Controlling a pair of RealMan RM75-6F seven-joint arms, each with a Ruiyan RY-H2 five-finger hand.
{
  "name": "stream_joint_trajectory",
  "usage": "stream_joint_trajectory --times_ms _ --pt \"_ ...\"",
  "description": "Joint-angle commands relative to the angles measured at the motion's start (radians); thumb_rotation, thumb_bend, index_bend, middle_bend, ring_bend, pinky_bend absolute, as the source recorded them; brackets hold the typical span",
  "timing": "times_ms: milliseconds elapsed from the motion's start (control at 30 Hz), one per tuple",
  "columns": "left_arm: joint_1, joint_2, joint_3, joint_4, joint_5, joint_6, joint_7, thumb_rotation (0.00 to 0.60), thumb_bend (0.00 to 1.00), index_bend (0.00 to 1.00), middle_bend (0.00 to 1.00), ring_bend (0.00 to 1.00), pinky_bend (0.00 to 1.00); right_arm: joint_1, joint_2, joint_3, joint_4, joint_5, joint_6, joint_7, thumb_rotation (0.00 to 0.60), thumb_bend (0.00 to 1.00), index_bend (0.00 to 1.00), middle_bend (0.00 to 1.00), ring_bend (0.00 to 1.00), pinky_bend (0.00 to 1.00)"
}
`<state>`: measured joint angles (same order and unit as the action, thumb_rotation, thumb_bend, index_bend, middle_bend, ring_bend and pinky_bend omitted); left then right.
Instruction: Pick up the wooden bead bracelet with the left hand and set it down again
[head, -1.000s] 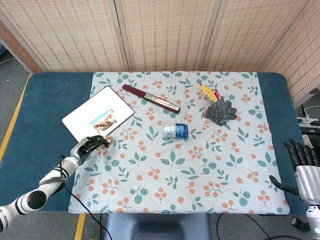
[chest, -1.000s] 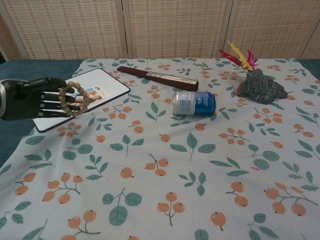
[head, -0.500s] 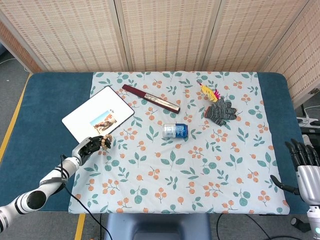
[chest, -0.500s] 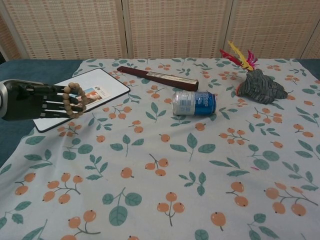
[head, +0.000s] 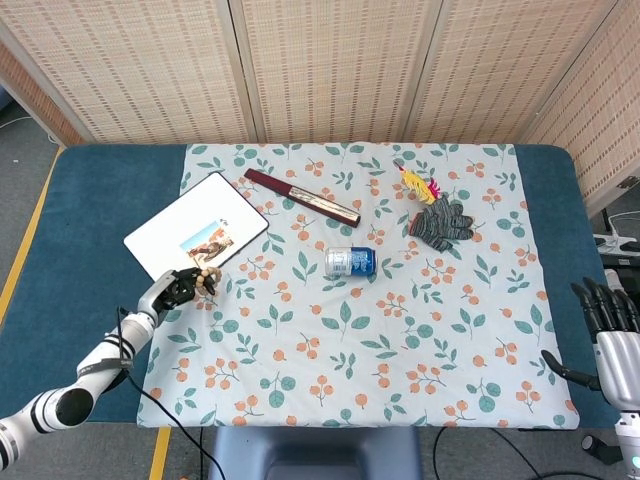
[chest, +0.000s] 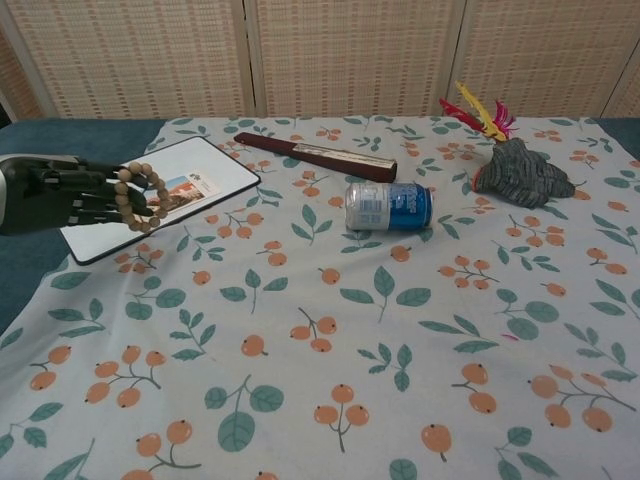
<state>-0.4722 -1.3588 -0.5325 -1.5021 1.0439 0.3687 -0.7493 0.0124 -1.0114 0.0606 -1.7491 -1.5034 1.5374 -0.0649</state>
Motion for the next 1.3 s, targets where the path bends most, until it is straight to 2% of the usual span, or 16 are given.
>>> stream_joint_trajectory --times_ms 33,67,133,233,533,667,767,933,1033,1133,1200,1300 --pt "0.004 -0.004 0.025 0.006 0.029 0.035 0.033 0.600 1.00 0.34 0.44 0.19 0.00 0.000 -0.001 -0.001 0.000 -0.001 -0.001 -0.001 0.446 0.14 0.00 0.00 0.00 0.00" --pt "0.004 -0.002 0.036 0.005 0.041 0.041 0.046 0.600 1.00 0.27 0.39 0.16 0.00 0.001 -0.001 -0.002 0.000 -0.002 -0.002 -0.001 0.446 0.14 0.00 0.00 0.00 0.00" --pt "0.006 -0.006 0.074 -0.001 0.074 0.052 0.069 0.600 1.00 0.19 0.32 0.12 0.00 0.002 -0.001 -0.004 -0.002 -0.007 -0.004 0.000 0.445 0.14 0.00 0.00 0.00 0.00" --pt "0.004 -0.016 0.109 0.007 0.106 0.076 0.090 0.600 1.00 0.15 0.26 0.11 0.00 0.002 -0.001 -0.003 -0.002 -0.006 -0.004 0.000 0.445 0.14 0.00 0.00 0.00 0.00" --pt "0.005 -0.062 0.230 -0.007 0.189 0.205 0.212 0.600 1.00 0.14 0.25 0.10 0.00 0.004 -0.001 -0.003 -0.001 -0.004 -0.009 0.001 0.446 0.14 0.00 0.00 0.00 0.00" --pt "0.004 -0.076 0.278 -0.009 0.225 0.281 0.307 0.600 1.00 0.14 0.25 0.09 0.00 0.002 0.000 -0.003 -0.002 -0.005 -0.005 0.004 0.446 0.14 0.00 0.00 0.00 0.00" --pt "0.006 -0.083 0.302 -0.012 0.232 0.330 0.374 0.600 0.93 0.12 0.23 0.08 0.00 0.001 0.001 -0.004 -0.002 -0.007 -0.003 0.004 0.446 0.14 0.00 0.00 0.00 0.00" --pt "0.028 -0.103 0.323 -0.011 0.274 0.488 0.489 0.600 0.64 0.07 0.15 0.03 0.00 -0.001 0.001 -0.004 -0.003 -0.009 0.001 -0.002 0.446 0.14 0.00 0.00 0.00 0.00" --pt "0.054 -0.091 0.342 -0.009 0.361 0.626 0.574 0.600 0.58 0.04 0.09 0.00 0.00 -0.002 0.000 -0.005 -0.003 -0.013 0.004 -0.009 0.446 0.14 0.00 0.00 0.00 0.00" --pt "0.109 -0.046 0.383 -0.014 0.474 0.792 0.658 0.600 0.54 0.02 0.02 0.00 0.00 -0.005 -0.008 -0.001 0.001 -0.005 0.012 -0.040 0.446 0.14 0.00 0.00 0.00 0.00" --pt "0.171 -0.007 0.424 -0.013 0.542 0.919 0.710 0.600 0.54 0.00 0.00 0.00 0.00 -0.006 -0.017 0.005 0.002 0.014 0.013 -0.073 0.446 0.14 0.00 0.00 0.00 0.00" --pt "0.273 0.055 0.488 -0.031 0.584 1.061 0.755 0.600 0.54 0.00 0.00 0.00 0.00 -0.006 -0.033 0.016 0.000 0.051 0.011 -0.131 0.446 0.14 0.00 0.00 0.00 0.00"
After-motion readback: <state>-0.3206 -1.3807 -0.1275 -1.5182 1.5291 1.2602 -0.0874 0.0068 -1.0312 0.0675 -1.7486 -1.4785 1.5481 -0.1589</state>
